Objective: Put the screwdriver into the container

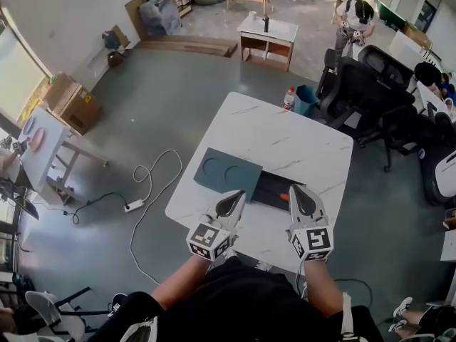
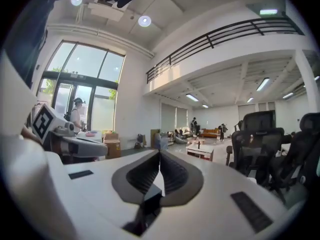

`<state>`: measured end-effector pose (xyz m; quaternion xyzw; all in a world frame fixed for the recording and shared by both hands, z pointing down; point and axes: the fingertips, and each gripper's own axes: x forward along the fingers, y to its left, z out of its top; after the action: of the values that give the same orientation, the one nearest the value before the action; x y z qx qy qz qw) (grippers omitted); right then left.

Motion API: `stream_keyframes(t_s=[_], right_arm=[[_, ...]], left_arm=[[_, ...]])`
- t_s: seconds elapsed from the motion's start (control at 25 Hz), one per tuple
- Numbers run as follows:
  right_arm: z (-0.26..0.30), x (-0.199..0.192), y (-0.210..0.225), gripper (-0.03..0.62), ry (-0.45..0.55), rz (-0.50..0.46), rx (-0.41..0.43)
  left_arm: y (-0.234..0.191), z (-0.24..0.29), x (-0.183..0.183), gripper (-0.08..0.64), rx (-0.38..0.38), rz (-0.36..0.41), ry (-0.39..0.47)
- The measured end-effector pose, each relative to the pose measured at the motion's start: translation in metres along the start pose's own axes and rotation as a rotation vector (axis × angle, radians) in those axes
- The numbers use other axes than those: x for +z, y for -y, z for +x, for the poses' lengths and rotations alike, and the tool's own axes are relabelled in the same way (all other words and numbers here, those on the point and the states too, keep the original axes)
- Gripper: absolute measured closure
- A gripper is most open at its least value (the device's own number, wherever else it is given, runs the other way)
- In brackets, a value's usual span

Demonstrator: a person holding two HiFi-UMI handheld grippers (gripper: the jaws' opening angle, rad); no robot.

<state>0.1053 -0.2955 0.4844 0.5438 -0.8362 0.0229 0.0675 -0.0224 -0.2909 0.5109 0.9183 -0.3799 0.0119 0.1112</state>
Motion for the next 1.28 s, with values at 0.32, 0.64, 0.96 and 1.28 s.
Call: stream_keyframes(t_s=[0.32, 0.64, 0.96, 1.28], right_arm=[[-0.033, 0.014, 0.023, 0.584, 0.064, 0.089, -0.114], [-0.042, 0.019, 0.019, 0.586, 0.074, -0.002, -0.12], [-0.049, 0.023, 0.024, 0.585, 0.087, 0.008, -0.128], [-0.054, 0.021, 0.022, 0.586, 0.091, 0.008, -0.116]], left_arm=[[0.004, 0.003, 0.009, 0.551, -0.002, 0.023, 0.015], [0.009, 0.006, 0.011, 0.551, -0.008, 0.032, 0.025], [0.016, 0.005, 0.012, 0.551, -0.012, 0.019, 0.032], [0.021, 0.001, 0.011, 0.551, -0.014, 0.027, 0.033]])
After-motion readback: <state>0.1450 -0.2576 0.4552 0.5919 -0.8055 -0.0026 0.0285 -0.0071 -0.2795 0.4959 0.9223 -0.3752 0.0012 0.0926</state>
